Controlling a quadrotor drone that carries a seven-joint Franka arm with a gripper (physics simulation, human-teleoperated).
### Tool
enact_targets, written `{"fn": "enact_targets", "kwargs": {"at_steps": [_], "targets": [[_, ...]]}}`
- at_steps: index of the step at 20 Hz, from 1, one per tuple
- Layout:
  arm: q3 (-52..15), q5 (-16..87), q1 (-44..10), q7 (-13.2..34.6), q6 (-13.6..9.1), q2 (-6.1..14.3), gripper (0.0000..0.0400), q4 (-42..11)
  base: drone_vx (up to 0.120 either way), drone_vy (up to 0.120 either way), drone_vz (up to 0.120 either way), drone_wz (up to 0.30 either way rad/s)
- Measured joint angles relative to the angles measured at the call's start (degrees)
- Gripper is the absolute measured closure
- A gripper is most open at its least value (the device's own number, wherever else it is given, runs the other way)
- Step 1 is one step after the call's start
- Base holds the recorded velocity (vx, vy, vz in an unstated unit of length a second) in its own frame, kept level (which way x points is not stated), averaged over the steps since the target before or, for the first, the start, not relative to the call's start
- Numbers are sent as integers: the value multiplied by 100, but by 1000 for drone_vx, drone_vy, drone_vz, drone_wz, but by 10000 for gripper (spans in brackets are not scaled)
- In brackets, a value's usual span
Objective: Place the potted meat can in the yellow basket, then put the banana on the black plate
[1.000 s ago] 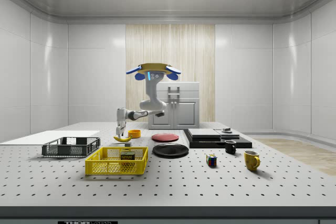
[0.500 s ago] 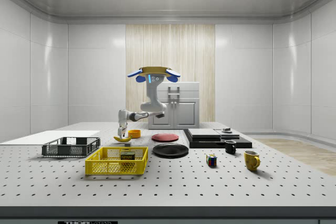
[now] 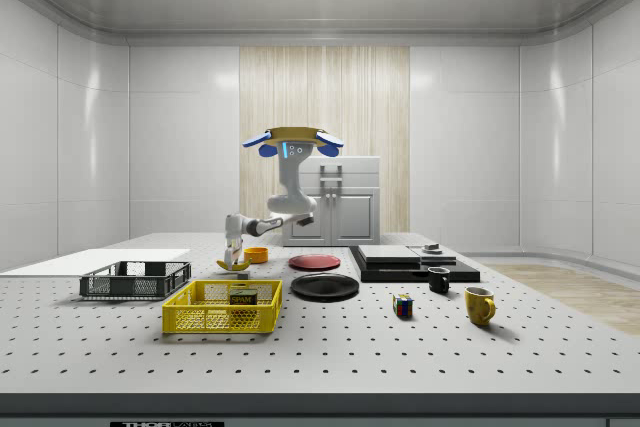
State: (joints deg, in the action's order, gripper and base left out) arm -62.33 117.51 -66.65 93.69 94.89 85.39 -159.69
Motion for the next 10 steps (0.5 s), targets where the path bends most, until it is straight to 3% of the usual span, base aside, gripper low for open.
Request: {"fn": "enact_targets", "kwargs": {"at_steps": [9, 10], "targets": [[144, 140, 57, -98, 54, -27, 0, 75, 0, 0, 0, 0], [157, 153, 58, -102, 56, -32, 38, 81, 0, 0, 0, 0]]}}
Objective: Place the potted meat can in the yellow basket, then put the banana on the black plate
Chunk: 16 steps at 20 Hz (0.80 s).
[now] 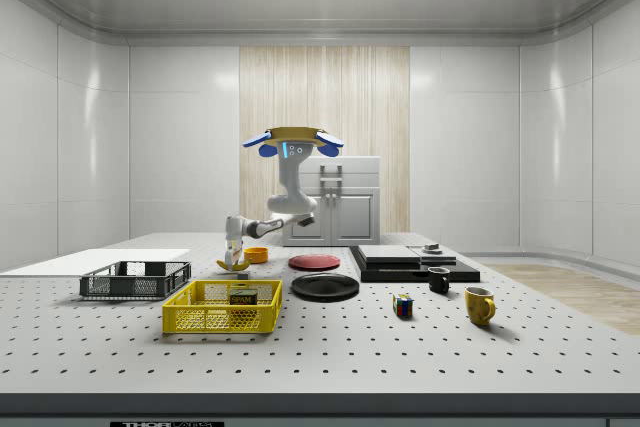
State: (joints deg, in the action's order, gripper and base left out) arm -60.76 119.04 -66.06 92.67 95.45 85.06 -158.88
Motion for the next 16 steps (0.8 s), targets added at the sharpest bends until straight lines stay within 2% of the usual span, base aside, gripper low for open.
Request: {"fn": "enact_targets", "kwargs": {"at_steps": [1, 3, 6, 10, 15, 16], "targets": [[10, 11, 2, -4, 1, -5, 85, 5, 0, 0, 0, 0], [25, 28, 7, -12, -1, -16, 150, 11, 0, 0, 0, 0], [39, 46, 15, -21, -9, -31, 203, 16, 0, 0, 0, 0], [11, 43, 37, -34, -55, -50, 209, -4, 0, 0, 0, 0], [-261, -191, 119, -28, -218, -58, 209, -142, 0, 0, 0, 0], [-335, -257, 137, -27, -257, -59, 207, -176, 0, 0, 120, 0]]}}
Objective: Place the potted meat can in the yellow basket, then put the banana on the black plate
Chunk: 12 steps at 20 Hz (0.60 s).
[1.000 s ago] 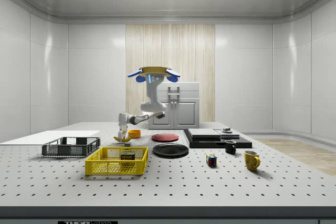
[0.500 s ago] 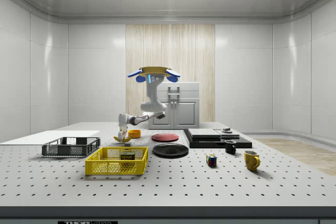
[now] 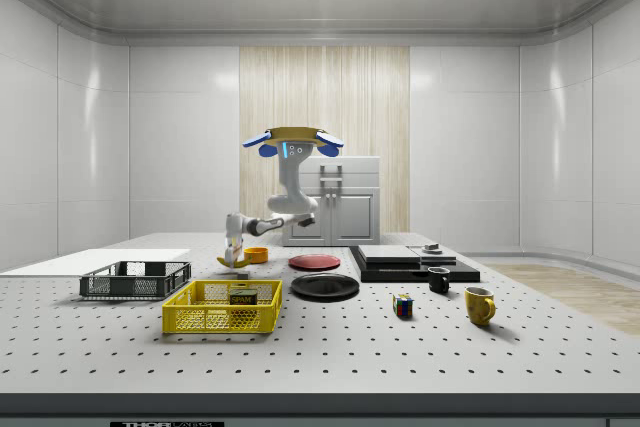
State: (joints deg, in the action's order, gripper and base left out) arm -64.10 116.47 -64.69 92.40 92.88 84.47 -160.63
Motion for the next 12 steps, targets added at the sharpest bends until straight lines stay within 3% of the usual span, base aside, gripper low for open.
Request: {"fn": "enact_targets", "kwargs": {"at_steps": [5, 7, 12], "targets": [[-370, -338, 79, -118, -189, -20, 207, -146, 0, 8, 120, 0], [-467, -427, 96, -146, -239, -30, 207, -179, -120, 120, 100, 0], [-599, -547, 116, -180, -308, -47, 207, -222, -120, 120, 0, 0]]}}
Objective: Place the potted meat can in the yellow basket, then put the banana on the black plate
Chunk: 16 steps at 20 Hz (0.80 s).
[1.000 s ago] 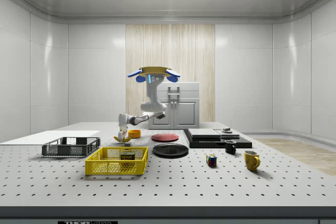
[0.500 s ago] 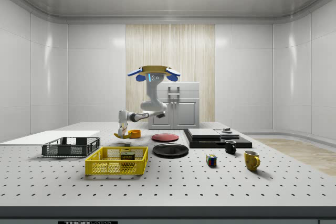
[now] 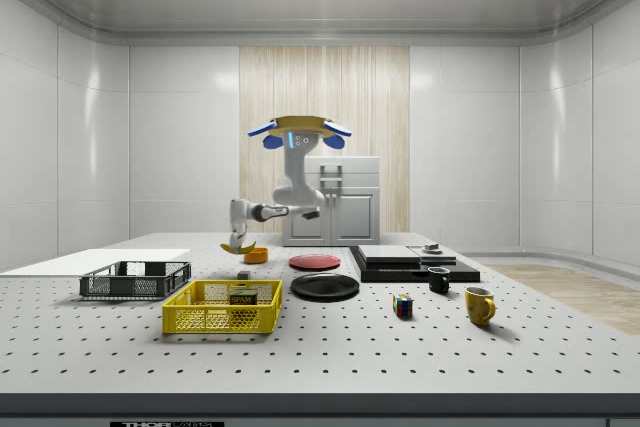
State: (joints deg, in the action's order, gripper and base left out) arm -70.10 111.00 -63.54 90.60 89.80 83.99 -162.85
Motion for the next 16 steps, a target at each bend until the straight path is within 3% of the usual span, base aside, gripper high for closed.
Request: {"fn": "enact_targets", "kwargs": {"at_steps": [16], "targets": [[-64, -55, 13, -37, -48, -24, 207, -21, -120, 120, 0, 0]]}}
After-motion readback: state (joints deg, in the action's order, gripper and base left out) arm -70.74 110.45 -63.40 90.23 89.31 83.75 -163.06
